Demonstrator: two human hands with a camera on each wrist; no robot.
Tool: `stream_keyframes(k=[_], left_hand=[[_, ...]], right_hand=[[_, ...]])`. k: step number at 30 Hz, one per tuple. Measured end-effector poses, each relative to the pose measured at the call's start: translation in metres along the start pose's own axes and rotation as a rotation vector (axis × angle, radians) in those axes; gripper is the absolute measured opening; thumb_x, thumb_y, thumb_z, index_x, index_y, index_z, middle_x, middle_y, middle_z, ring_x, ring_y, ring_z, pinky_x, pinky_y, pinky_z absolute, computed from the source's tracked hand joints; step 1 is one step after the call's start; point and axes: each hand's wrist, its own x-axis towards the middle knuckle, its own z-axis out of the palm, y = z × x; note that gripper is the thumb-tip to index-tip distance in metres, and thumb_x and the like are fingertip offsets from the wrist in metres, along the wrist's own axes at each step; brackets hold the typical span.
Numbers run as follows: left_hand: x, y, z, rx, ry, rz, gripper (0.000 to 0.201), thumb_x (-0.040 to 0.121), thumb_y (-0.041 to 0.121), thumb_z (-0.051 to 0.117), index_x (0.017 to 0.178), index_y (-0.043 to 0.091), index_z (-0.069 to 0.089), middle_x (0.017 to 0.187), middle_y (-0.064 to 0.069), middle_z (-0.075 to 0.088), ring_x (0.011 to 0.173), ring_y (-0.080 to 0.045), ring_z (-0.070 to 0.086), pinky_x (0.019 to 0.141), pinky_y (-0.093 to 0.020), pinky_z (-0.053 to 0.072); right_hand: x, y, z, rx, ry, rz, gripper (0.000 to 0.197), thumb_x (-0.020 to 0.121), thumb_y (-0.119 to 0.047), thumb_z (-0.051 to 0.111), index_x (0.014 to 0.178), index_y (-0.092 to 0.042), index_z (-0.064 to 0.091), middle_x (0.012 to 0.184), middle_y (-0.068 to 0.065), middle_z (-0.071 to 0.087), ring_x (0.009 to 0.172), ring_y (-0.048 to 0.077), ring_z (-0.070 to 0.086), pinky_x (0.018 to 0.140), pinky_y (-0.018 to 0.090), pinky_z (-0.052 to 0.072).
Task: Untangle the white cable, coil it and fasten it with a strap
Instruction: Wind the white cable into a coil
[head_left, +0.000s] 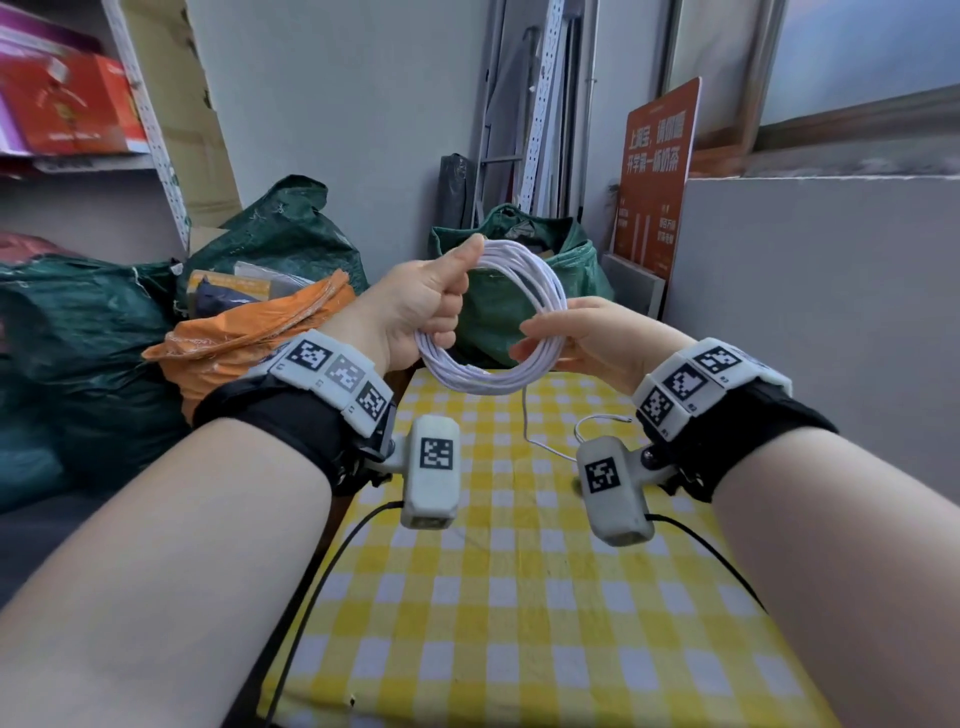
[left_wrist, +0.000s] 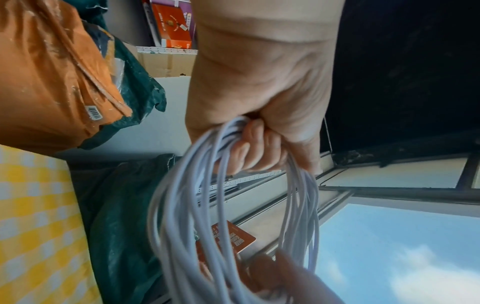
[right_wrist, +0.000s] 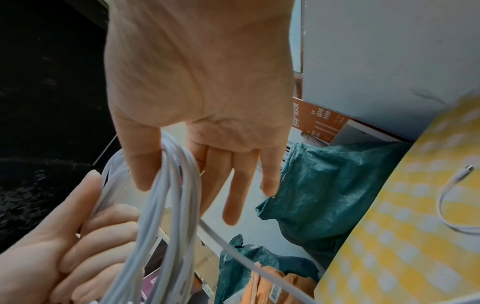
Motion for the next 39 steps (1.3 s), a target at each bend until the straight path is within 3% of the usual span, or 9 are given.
stream_keyframes(k=[4,7,13,18,23,26,34,37,39], left_hand=[[0.0,-0.001,0.002,-0.114,0.042,0.017,0.05,0.088,0.052,0.054,0.055,0.024,0.028,0.038,0.01,0.019,0.033,-0.007,0.015,0.036,-0.019,0.019],[0.0,-0.006,0.001,-0.172,0.038,0.006,0.053,0.088,0.054,0.051,0.054,0.023,0.026,0.039,0.008,0.019,0.034,-0.008,0.017,0.04,-0.02,0.025],[-0.003,-0.017,0.001,-0.215,-0.077,-0.04,0.052,0.092,0.054,0.041,0.056,0.019,0.029,0.044,0.004,0.031,0.04,-0.011,0.035,0.058,-0.025,0.043],[-0.005,-0.023,-0.004,-0.207,-0.161,-0.109,0.053,0.093,0.05,0.04,0.053,0.016,0.039,0.048,0.0,0.043,0.046,-0.015,0.046,0.074,-0.032,0.046],[-0.01,-0.027,-0.008,-0.041,-0.147,-0.134,0.027,0.096,0.028,0.048,0.074,0.013,0.051,0.056,-0.001,0.055,0.053,-0.017,0.059,0.059,-0.028,0.054],[-0.011,-0.024,-0.008,0.106,-0.139,-0.056,0.014,0.092,0.015,0.056,0.079,0.013,0.054,0.061,-0.002,0.055,0.056,-0.017,0.06,0.06,-0.03,0.054],[-0.006,-0.026,0.002,0.254,-0.066,0.073,0.031,0.098,0.032,0.048,0.07,0.019,0.043,0.054,0.005,0.027,0.043,-0.008,0.025,0.047,-0.022,0.032],[-0.002,-0.033,0.003,0.274,0.029,0.086,0.032,0.098,0.033,0.048,0.07,0.019,0.043,0.058,0.002,0.034,0.046,-0.009,0.034,0.052,-0.026,0.037],[0.001,-0.037,0.003,0.466,0.157,0.141,0.024,0.093,0.038,0.055,0.083,0.017,0.05,0.077,-0.001,0.048,0.067,-0.013,0.049,0.068,-0.031,0.042]], right_hand=[[0.0,0.0,0.003,0.141,-0.024,-0.017,0.014,0.094,-0.021,0.056,0.088,-0.009,0.057,0.079,0.011,0.072,0.086,0.025,0.069,0.092,0.036,0.05],[-0.001,-0.003,0.004,0.264,-0.012,-0.076,0.02,0.096,-0.018,0.052,0.078,-0.009,0.054,0.065,0.007,0.061,0.077,0.03,0.066,0.081,0.037,0.055],[0.0,-0.005,0.007,0.42,0.032,-0.116,0.027,0.1,-0.016,0.044,0.074,-0.012,0.048,0.059,0.002,0.041,0.052,0.017,0.046,0.069,0.034,0.054],[0.0,-0.005,0.01,0.337,0.117,-0.102,0.027,0.1,-0.016,0.043,0.074,-0.016,0.044,0.054,-0.004,0.036,0.045,0.011,0.035,0.053,0.025,0.036],[-0.002,-0.007,0.01,0.162,0.127,-0.087,0.025,0.1,-0.014,0.043,0.075,-0.018,0.039,0.059,-0.002,0.028,0.043,0.009,0.026,0.047,0.022,0.029],[-0.004,-0.008,0.012,0.022,0.084,-0.073,0.027,0.099,-0.013,0.044,0.074,-0.019,0.036,0.06,-0.002,0.028,0.045,0.01,0.024,0.048,0.024,0.026],[-0.009,-0.012,0.021,-0.014,0.002,-0.055,0.021,0.098,-0.014,0.048,0.077,-0.014,0.045,0.059,0.0,0.04,0.046,0.011,0.037,0.048,0.022,0.035],[-0.013,-0.012,0.02,0.137,-0.037,-0.008,0.016,0.098,-0.014,0.048,0.083,-0.01,0.052,0.062,0.003,0.051,0.056,0.017,0.053,0.053,0.024,0.049],[-0.014,-0.011,0.022,0.21,-0.043,0.032,0.017,0.099,-0.014,0.045,0.086,-0.008,0.053,0.063,0.005,0.056,0.065,0.023,0.061,0.065,0.032,0.056]])
